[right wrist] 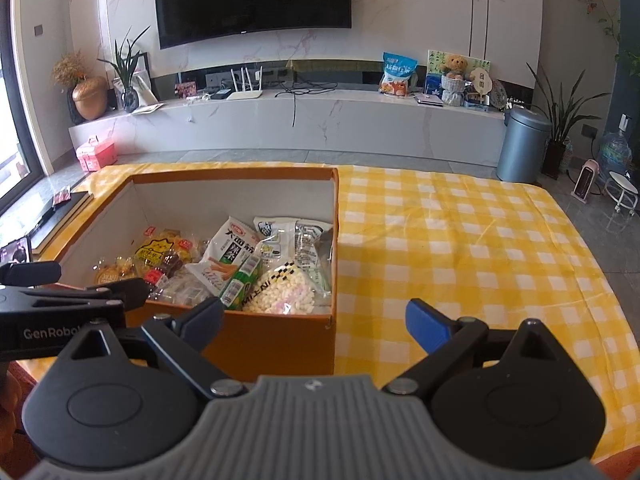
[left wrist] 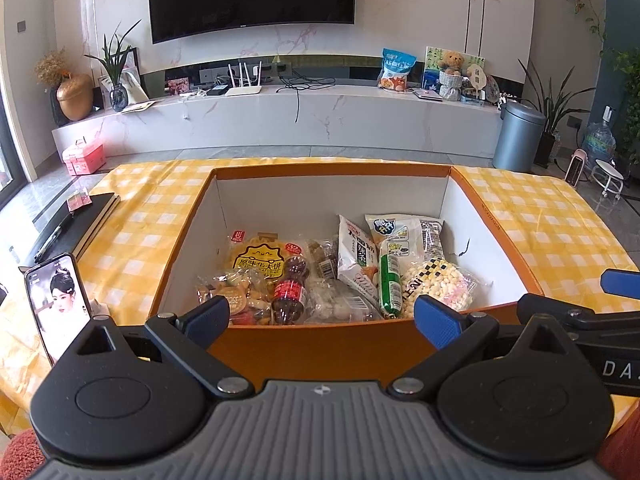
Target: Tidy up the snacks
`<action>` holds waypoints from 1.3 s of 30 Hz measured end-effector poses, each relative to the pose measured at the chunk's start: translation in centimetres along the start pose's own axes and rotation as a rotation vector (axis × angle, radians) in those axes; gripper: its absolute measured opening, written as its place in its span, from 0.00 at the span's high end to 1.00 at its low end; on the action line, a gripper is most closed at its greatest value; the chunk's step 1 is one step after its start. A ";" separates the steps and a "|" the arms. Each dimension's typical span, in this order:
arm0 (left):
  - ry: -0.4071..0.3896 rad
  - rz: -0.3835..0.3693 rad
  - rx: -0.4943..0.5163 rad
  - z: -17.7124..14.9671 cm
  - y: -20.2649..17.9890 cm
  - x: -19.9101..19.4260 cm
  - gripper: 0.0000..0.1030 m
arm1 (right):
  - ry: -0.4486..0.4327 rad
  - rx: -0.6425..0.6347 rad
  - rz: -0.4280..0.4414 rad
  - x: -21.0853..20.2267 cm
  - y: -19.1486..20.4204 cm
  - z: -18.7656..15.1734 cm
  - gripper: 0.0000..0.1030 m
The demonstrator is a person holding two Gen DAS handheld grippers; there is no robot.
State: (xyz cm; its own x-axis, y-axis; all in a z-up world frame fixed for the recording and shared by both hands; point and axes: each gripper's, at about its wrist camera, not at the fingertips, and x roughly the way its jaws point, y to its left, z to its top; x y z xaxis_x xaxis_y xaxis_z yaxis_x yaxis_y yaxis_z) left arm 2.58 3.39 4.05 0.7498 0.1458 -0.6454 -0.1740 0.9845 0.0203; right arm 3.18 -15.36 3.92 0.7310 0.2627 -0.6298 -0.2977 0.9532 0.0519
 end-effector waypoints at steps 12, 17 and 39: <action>0.016 0.000 0.008 -0.2 0.2 0.0 0.00 | 0.003 -0.025 -0.011 -0.3 0.6 0.0 0.07; 0.022 -0.004 -0.002 -0.2 0.4 0.0 0.00 | -0.006 -0.012 -0.017 -0.5 0.5 0.0 0.07; 0.025 -0.014 0.007 -0.2 0.2 0.1 0.00 | -0.029 0.001 -0.033 -0.8 -0.1 -0.1 0.07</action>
State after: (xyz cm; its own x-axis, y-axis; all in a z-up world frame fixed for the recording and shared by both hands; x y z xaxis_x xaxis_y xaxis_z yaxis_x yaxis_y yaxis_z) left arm 2.47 3.56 3.83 0.7358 0.1297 -0.6646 -0.1593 0.9871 0.0163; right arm 2.58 -15.71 4.34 0.7581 0.2350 -0.6083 -0.2726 0.9616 0.0318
